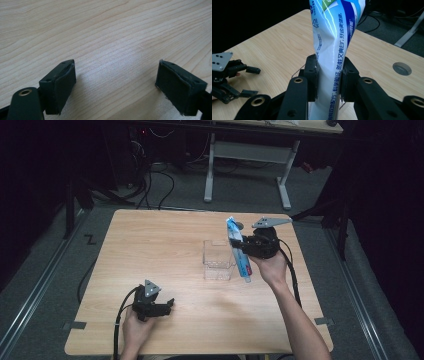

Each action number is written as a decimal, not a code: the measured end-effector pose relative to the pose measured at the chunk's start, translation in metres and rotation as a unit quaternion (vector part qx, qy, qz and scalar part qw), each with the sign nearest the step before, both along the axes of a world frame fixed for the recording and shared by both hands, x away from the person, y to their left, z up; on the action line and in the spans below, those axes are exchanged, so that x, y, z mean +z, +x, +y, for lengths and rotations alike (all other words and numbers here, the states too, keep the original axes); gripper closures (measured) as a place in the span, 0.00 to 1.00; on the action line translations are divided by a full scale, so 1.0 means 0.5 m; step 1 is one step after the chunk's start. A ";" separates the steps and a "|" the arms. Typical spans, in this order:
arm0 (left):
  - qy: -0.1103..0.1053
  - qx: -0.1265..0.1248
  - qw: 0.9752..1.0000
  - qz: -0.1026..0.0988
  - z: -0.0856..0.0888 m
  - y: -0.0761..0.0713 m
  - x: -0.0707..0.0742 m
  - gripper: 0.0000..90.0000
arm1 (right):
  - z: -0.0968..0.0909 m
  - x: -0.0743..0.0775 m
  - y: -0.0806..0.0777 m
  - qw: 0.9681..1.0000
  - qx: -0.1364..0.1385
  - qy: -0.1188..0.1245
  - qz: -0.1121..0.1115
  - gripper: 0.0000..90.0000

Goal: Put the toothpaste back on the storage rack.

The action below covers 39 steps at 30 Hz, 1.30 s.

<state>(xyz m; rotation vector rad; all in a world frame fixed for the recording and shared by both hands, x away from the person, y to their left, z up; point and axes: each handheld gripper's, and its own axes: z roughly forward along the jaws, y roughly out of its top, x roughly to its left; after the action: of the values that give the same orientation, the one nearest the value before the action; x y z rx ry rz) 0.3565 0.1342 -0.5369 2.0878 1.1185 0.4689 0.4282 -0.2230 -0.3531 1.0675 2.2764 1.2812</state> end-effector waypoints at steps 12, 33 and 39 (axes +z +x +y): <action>0.000 0.000 1.000 0.000 0.000 0.000 0.000 0.18 | 0.013 0.008 0.017 1.000 -0.005 0.003 -0.006 0.80; 0.001 -0.001 1.000 0.000 0.000 0.000 0.000 0.18 | 0.052 0.018 0.050 1.000 -0.009 0.013 -0.018 0.80; 0.001 -0.004 1.000 0.000 -0.001 0.001 0.000 0.19 | 0.066 0.019 0.065 1.000 -0.011 0.018 -0.018 0.80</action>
<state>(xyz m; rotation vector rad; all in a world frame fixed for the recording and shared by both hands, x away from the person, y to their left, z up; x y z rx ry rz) 0.3568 0.1337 -0.5368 2.0926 1.1108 0.4661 0.4609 -0.1902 -0.3435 1.0688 2.2178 1.3266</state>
